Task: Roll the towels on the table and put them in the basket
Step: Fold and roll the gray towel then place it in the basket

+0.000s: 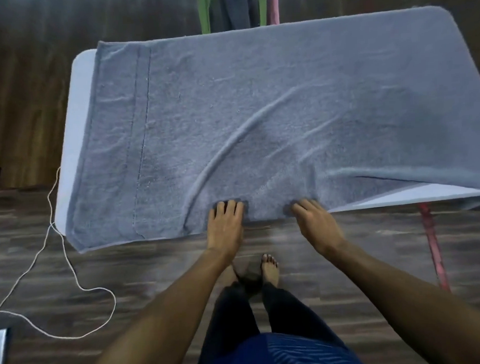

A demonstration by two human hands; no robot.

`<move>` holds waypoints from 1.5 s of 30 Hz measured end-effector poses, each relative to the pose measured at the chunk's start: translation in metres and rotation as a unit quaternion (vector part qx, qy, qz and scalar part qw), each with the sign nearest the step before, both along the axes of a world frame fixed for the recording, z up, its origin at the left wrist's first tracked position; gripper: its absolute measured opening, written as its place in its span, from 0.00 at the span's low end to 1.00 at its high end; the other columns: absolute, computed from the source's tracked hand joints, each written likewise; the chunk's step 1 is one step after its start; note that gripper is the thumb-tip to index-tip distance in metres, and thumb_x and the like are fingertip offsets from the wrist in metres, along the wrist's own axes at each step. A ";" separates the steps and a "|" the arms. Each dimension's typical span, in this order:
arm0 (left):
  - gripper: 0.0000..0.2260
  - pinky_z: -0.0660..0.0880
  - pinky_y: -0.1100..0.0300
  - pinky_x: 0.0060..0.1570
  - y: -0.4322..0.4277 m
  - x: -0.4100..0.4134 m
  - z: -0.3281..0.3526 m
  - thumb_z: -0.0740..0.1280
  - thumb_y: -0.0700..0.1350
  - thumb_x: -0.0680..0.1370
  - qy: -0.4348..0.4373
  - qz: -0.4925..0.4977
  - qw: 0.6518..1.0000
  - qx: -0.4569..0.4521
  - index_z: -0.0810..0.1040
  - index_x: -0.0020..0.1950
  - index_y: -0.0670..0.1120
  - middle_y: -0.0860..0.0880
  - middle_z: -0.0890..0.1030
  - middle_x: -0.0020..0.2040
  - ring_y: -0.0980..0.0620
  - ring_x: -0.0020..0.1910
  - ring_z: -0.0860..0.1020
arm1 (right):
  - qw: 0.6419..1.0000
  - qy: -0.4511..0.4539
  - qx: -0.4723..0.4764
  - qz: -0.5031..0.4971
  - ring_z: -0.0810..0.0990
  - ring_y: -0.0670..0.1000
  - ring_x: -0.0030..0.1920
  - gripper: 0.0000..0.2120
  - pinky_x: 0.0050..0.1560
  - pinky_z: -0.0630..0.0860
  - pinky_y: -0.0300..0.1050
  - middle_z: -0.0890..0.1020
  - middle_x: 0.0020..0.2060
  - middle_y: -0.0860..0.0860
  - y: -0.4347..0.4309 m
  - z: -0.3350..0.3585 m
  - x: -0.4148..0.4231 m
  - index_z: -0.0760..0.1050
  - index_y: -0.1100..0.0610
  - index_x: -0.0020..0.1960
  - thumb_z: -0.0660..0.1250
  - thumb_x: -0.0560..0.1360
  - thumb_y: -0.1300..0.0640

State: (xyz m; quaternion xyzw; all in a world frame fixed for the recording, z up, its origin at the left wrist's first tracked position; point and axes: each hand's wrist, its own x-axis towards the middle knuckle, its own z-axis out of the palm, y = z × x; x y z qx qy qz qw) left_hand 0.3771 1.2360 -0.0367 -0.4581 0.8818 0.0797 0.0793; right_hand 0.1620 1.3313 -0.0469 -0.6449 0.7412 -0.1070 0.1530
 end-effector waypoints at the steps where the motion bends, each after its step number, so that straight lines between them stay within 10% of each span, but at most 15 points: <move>1: 0.17 0.73 0.52 0.45 0.000 0.000 0.000 0.73 0.40 0.65 0.009 -0.016 1.000 -0.004 0.76 0.52 0.47 0.48 0.78 0.49 0.46 0.47 0.74 | 1.000 -0.017 -0.007 -0.012 0.78 0.56 0.47 0.17 0.43 0.78 0.50 0.79 0.48 0.53 0.005 -0.001 0.001 0.77 0.58 0.53 0.72 0.68 0.71; 11: 0.12 0.73 0.52 0.44 0.031 0.023 0.006 0.74 0.40 0.63 0.088 -0.051 0.994 0.042 0.77 0.44 0.49 0.51 0.78 0.43 0.48 0.43 0.76 | 0.996 -0.026 0.031 -0.077 0.79 0.52 0.43 0.10 0.47 0.73 0.49 0.80 0.41 0.48 0.059 0.007 0.024 0.79 0.52 0.45 0.76 0.65 0.58; 17: 0.07 0.72 0.51 0.46 0.033 0.010 0.003 0.70 0.40 0.69 0.051 -0.019 0.997 0.061 0.80 0.45 0.47 0.48 0.79 0.44 0.46 0.45 0.77 | 0.979 -0.107 0.123 -0.123 0.78 0.54 0.55 0.13 0.58 0.71 0.51 0.79 0.52 0.50 0.059 -0.002 0.013 0.79 0.51 0.57 0.67 0.73 0.57; 27: 0.04 0.69 0.53 0.47 0.063 -0.137 0.019 0.64 0.41 0.73 0.157 -0.116 0.977 0.084 0.76 0.46 0.47 0.49 0.78 0.45 0.47 0.47 0.76 | 0.958 -0.101 0.016 -0.269 0.78 0.59 0.53 0.13 0.53 0.76 0.54 0.79 0.50 0.54 0.099 0.010 -0.129 0.81 0.54 0.52 0.69 0.69 0.64; 39: 0.17 0.74 0.49 0.51 0.117 -0.336 0.010 0.69 0.41 0.69 0.097 -0.113 0.983 0.105 0.75 0.58 0.44 0.44 0.75 0.56 0.43 0.55 0.73 | 0.988 0.018 0.125 -0.092 0.68 0.59 0.62 0.28 0.57 0.73 0.56 0.71 0.63 0.55 0.117 0.019 -0.339 0.69 0.54 0.67 0.71 0.69 0.62; 45: 0.18 0.76 0.50 0.44 0.123 -0.359 0.010 0.70 0.31 0.65 0.112 -0.104 0.982 0.112 0.78 0.54 0.40 0.43 0.79 0.51 0.42 0.51 0.77 | 0.996 -0.056 0.048 -0.052 0.77 0.54 0.53 0.15 0.49 0.77 0.50 0.79 0.53 0.50 0.134 0.012 -0.360 0.77 0.55 0.58 0.68 0.73 0.66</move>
